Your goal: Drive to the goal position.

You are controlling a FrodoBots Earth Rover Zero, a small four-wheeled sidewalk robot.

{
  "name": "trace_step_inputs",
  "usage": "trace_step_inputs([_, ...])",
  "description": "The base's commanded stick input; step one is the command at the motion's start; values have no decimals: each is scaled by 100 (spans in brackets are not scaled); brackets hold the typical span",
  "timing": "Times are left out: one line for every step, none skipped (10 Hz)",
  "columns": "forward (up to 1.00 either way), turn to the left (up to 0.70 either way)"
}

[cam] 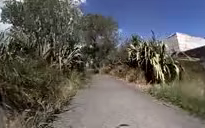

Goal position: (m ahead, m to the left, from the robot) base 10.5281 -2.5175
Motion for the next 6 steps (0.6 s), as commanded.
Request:
trace_step_inputs([70,0])
trace_step_inputs([70,0])
trace_step_inputs([70,0])
trace_step_inputs([70,0])
trace_step_inputs([70,0])
trace_step_inputs([70,0])
